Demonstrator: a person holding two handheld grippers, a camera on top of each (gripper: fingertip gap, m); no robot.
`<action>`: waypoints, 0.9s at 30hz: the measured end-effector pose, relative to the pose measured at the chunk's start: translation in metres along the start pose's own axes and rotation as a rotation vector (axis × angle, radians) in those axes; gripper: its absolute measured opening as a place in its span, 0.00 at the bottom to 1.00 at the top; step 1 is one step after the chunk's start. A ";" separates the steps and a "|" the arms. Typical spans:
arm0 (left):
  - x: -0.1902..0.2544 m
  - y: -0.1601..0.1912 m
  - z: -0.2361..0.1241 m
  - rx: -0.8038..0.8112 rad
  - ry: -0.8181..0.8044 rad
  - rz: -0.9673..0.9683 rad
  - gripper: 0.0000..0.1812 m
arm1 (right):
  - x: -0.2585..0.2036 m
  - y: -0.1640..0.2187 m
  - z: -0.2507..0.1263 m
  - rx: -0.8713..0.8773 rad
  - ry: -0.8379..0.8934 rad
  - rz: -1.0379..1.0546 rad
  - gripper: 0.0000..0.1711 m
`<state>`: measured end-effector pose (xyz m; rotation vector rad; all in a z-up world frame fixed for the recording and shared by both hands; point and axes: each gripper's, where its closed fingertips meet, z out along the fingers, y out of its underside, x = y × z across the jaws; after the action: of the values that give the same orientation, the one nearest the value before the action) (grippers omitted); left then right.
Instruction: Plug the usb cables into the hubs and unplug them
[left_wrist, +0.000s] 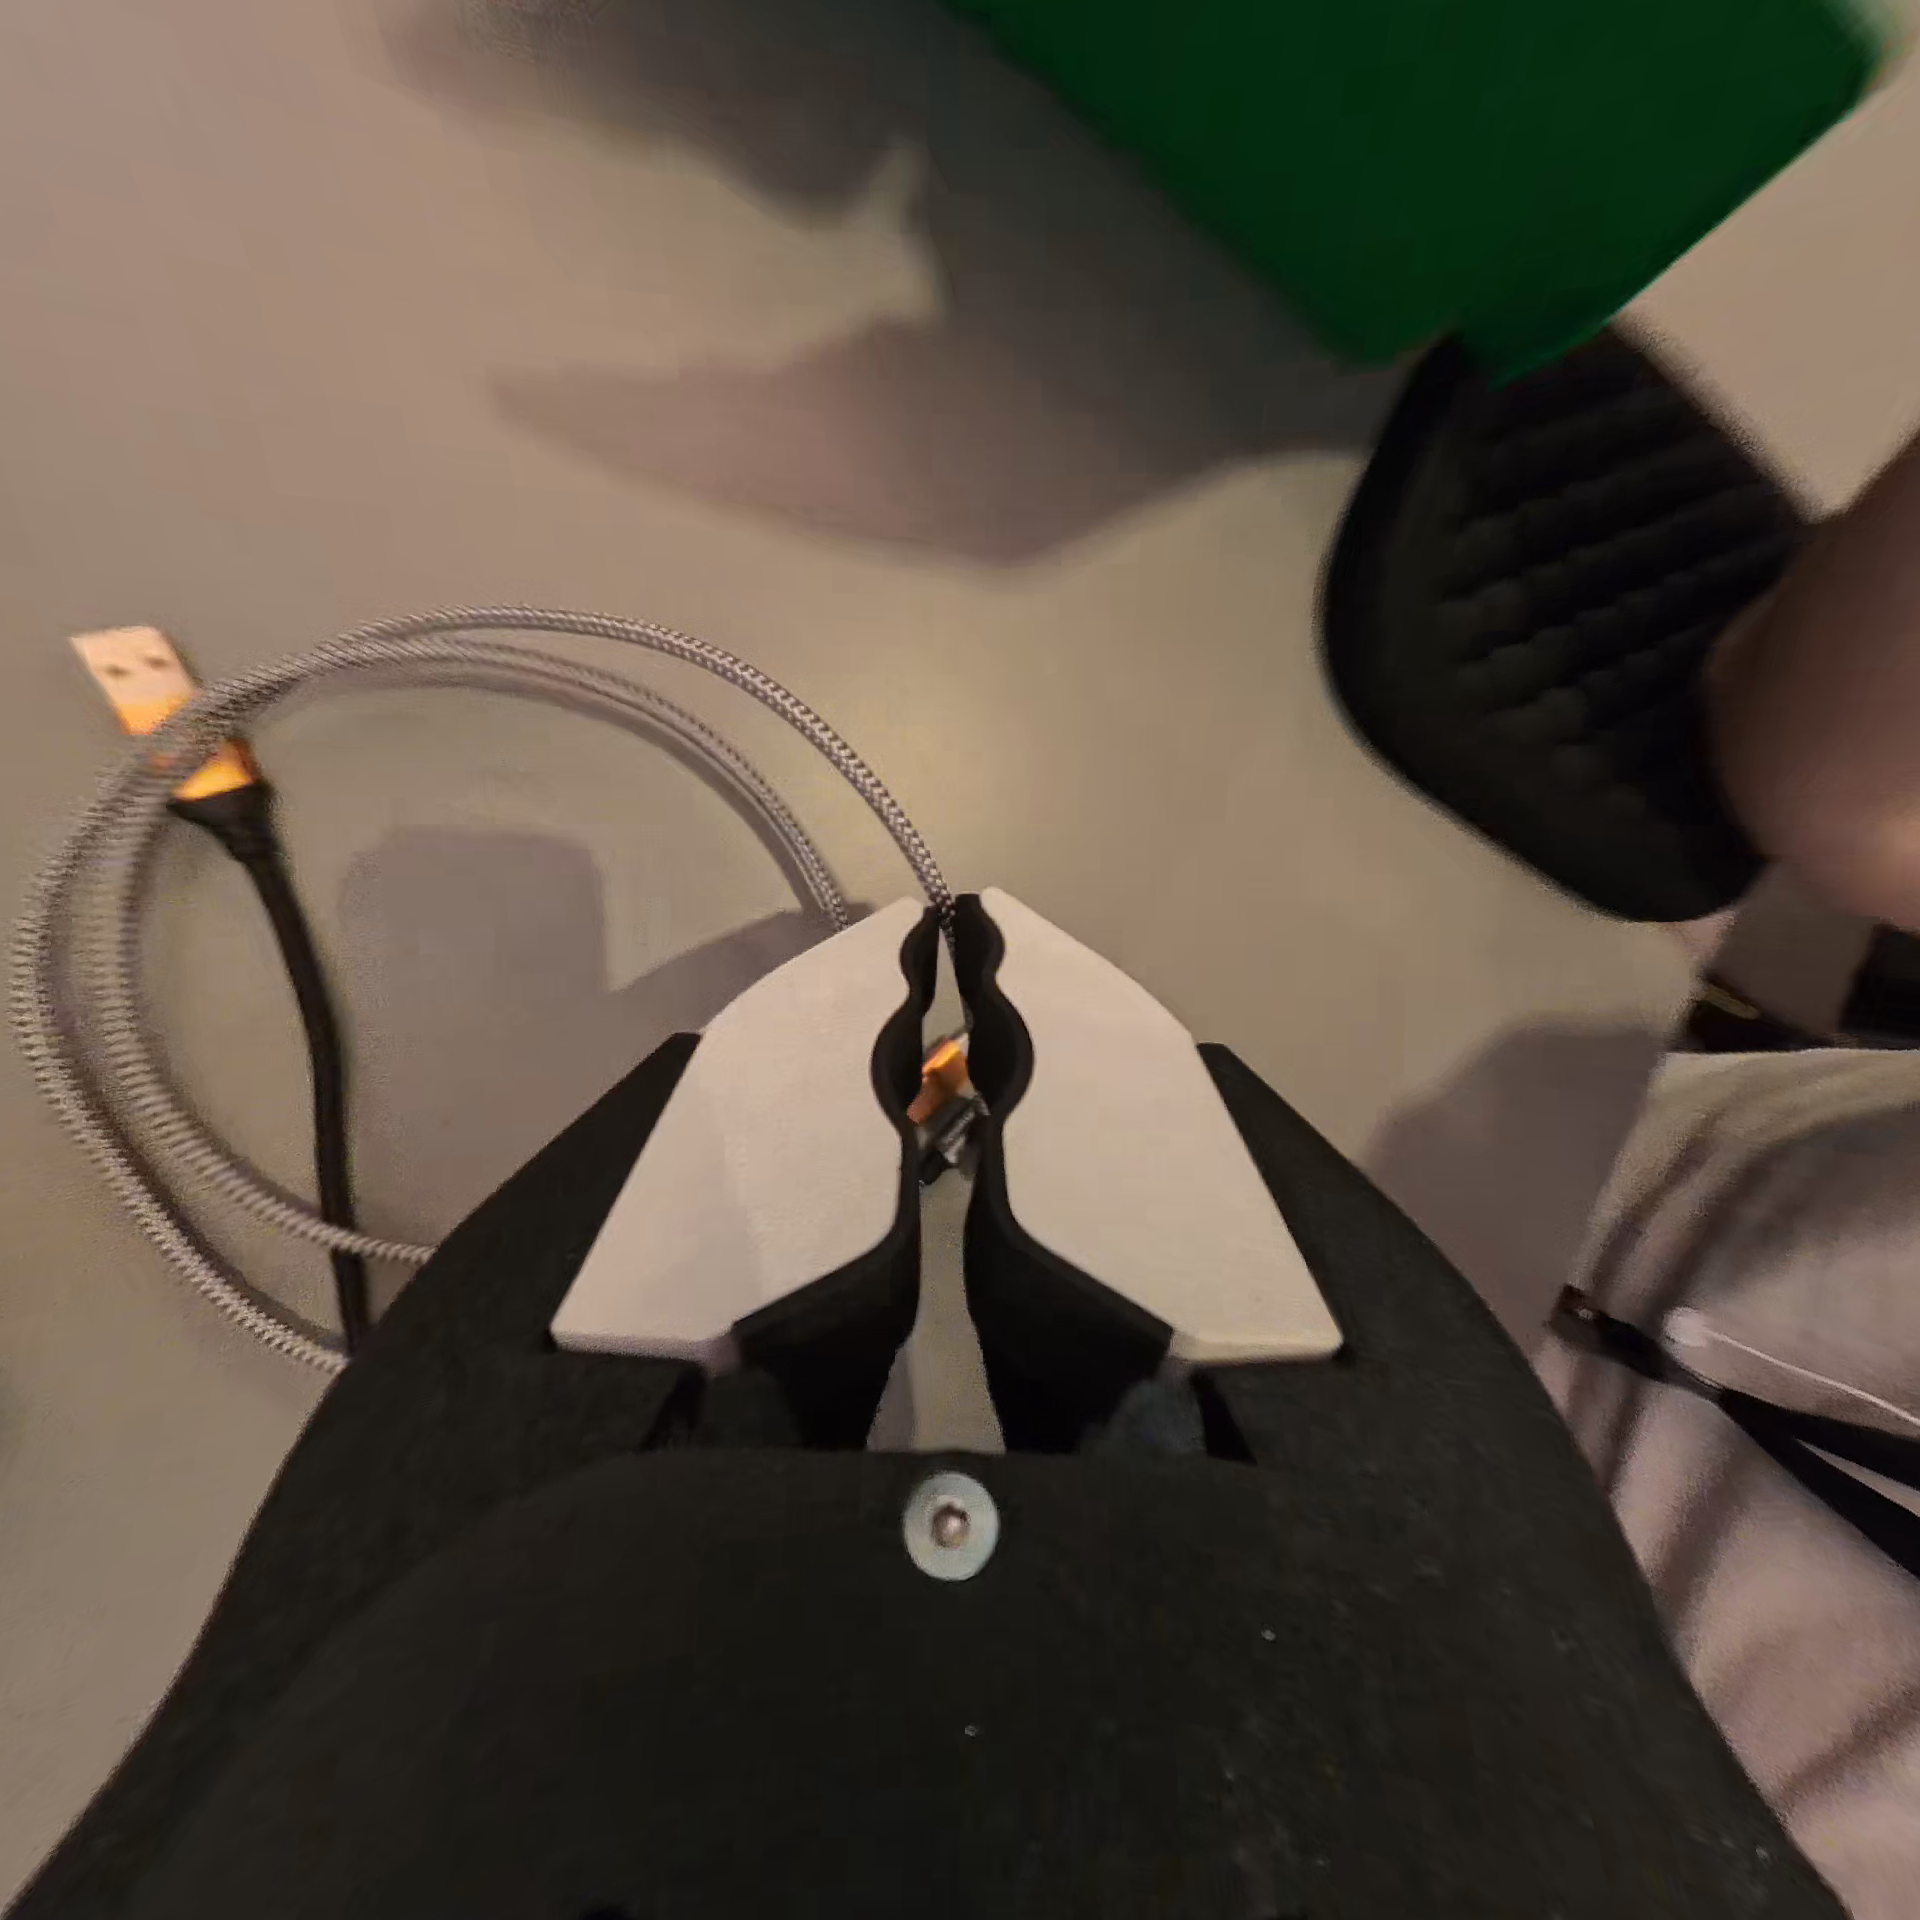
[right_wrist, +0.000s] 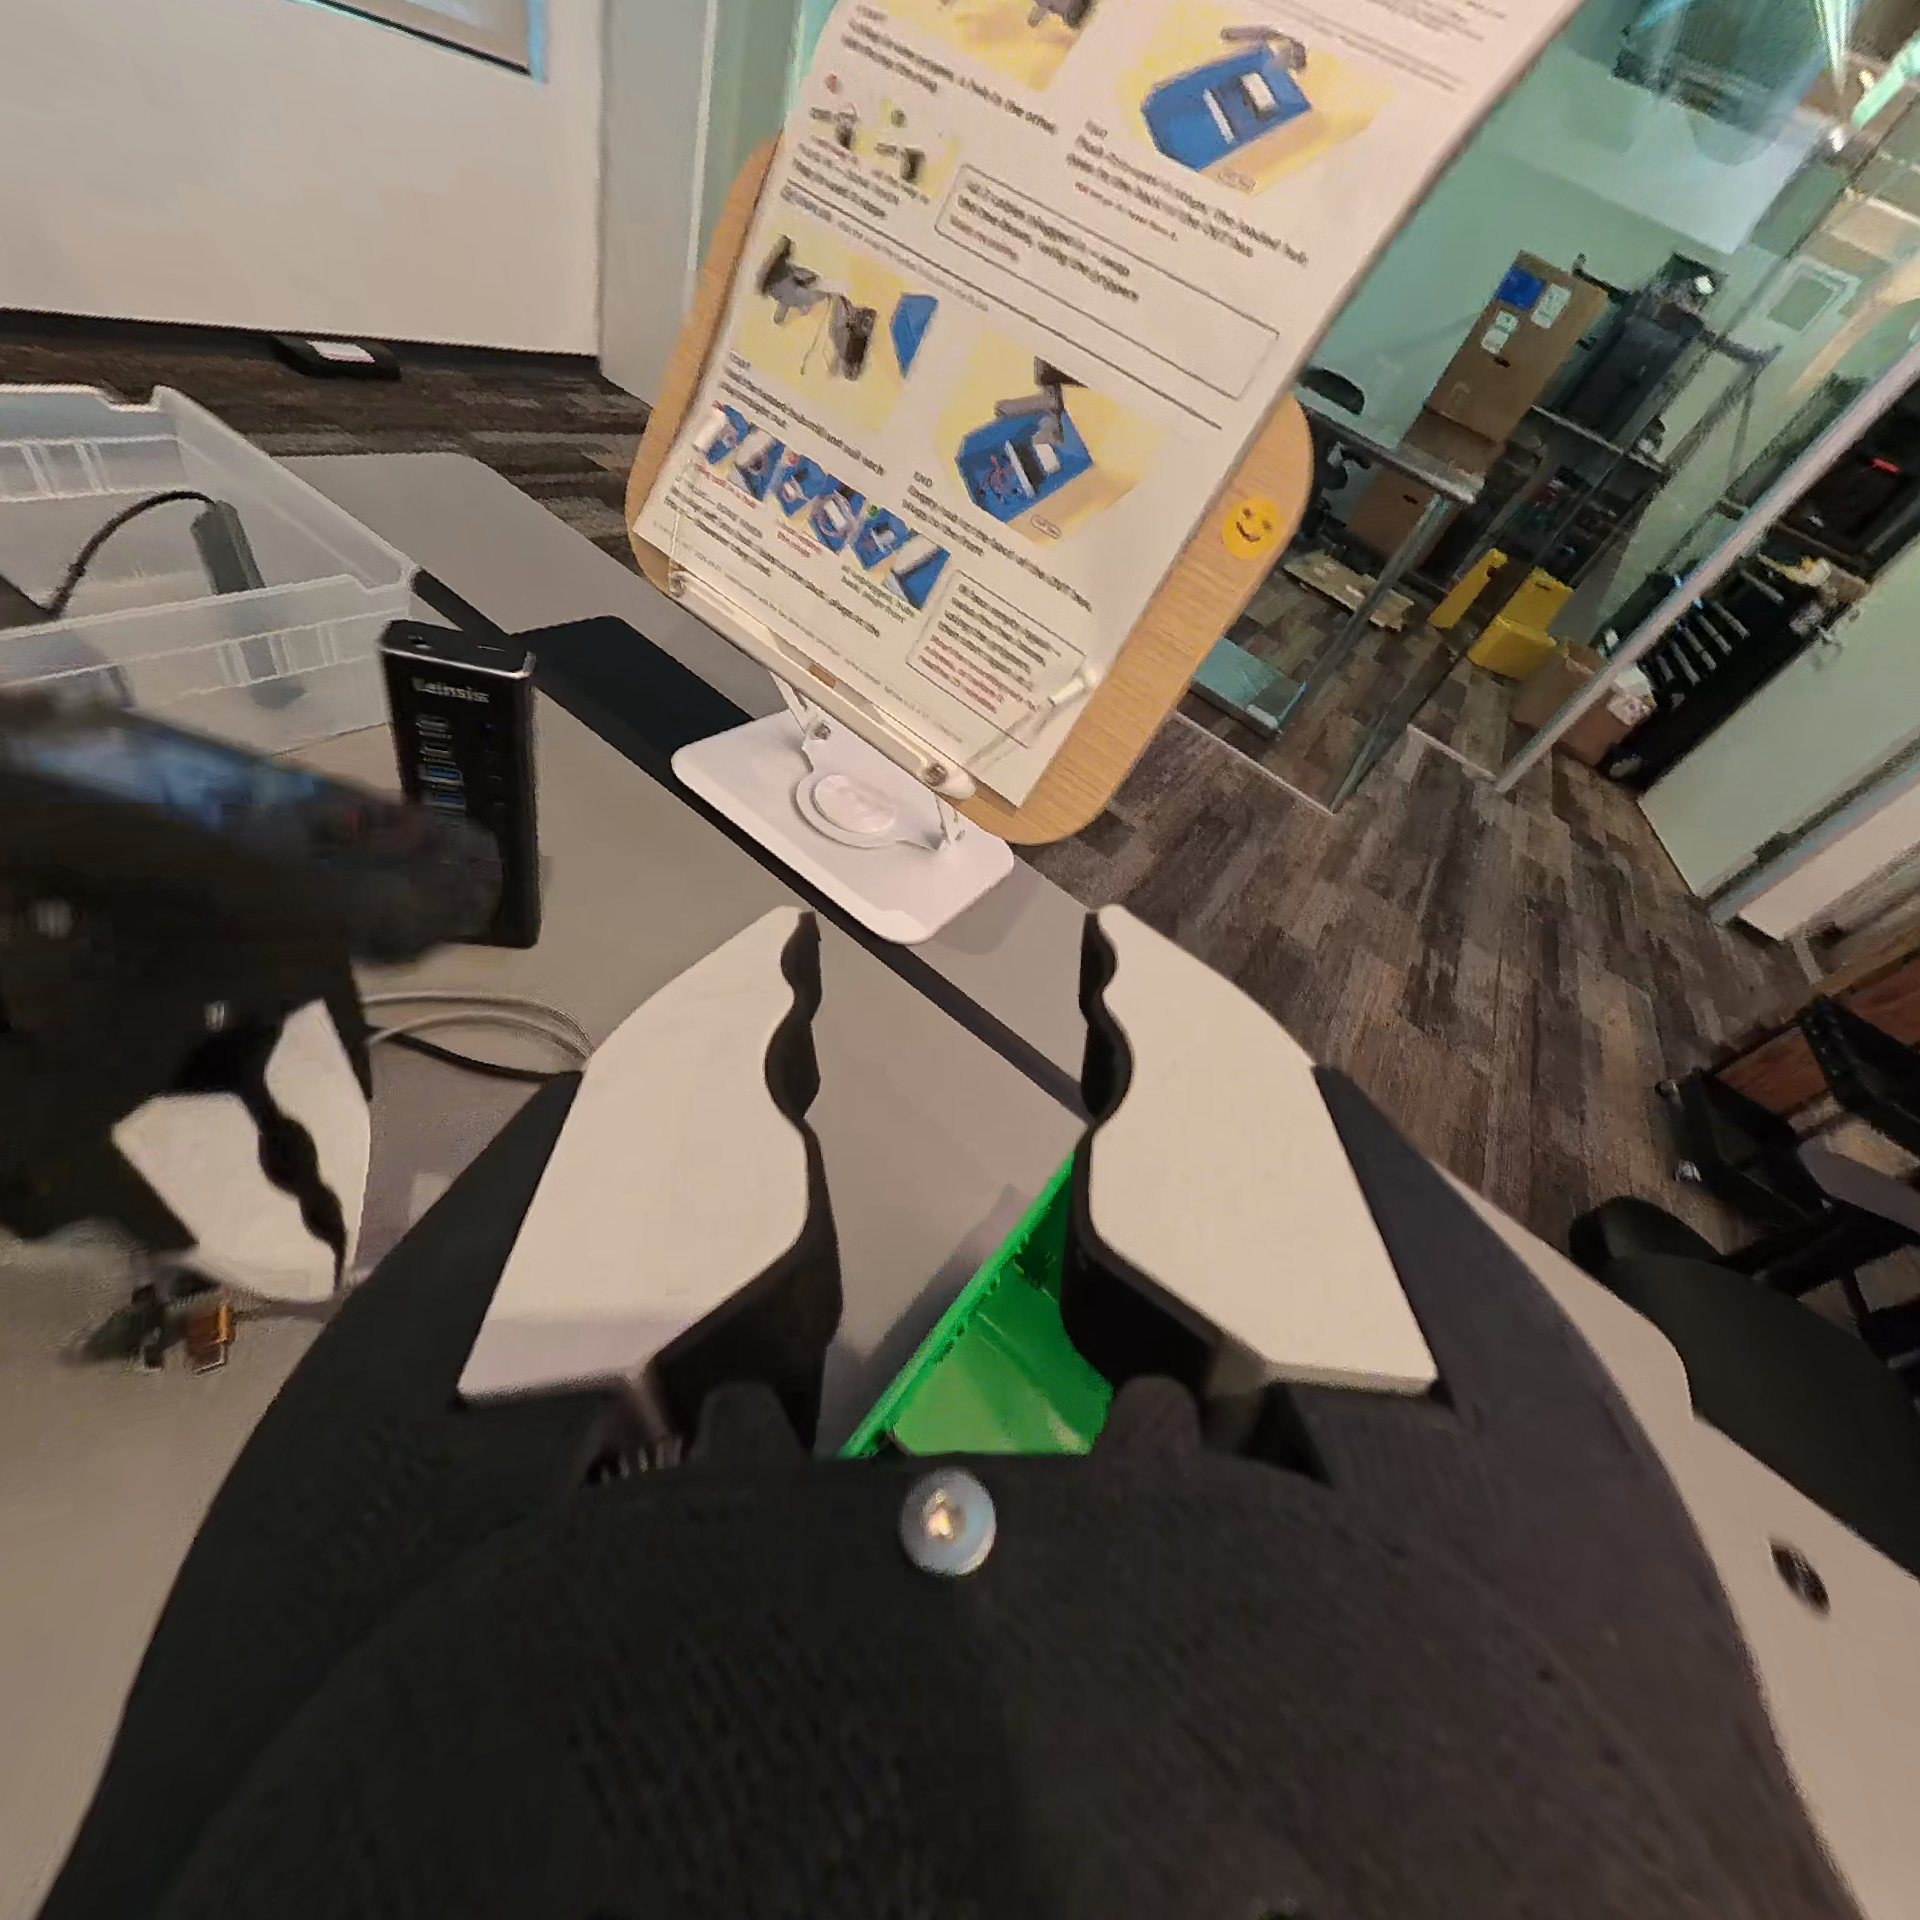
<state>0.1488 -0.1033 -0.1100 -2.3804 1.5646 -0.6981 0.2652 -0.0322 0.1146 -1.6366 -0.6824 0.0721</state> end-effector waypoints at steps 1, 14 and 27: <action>0.004 -0.007 -0.016 0.066 0.046 -0.006 0.02 | -0.007 -0.004 0.001 0.028 -0.037 -0.025 0.29; 0.064 -0.017 -0.145 0.425 0.531 0.098 0.02 | -0.188 0.023 0.010 0.009 -0.794 -0.500 0.17; 0.038 -0.037 -0.237 0.894 0.304 0.060 0.18 | -0.136 0.003 0.006 0.052 -0.616 -0.397 0.02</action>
<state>0.0747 -0.1026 0.1212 -1.6010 1.0492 -1.4224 0.1526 -0.0901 0.0653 -1.3979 -1.4516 0.3110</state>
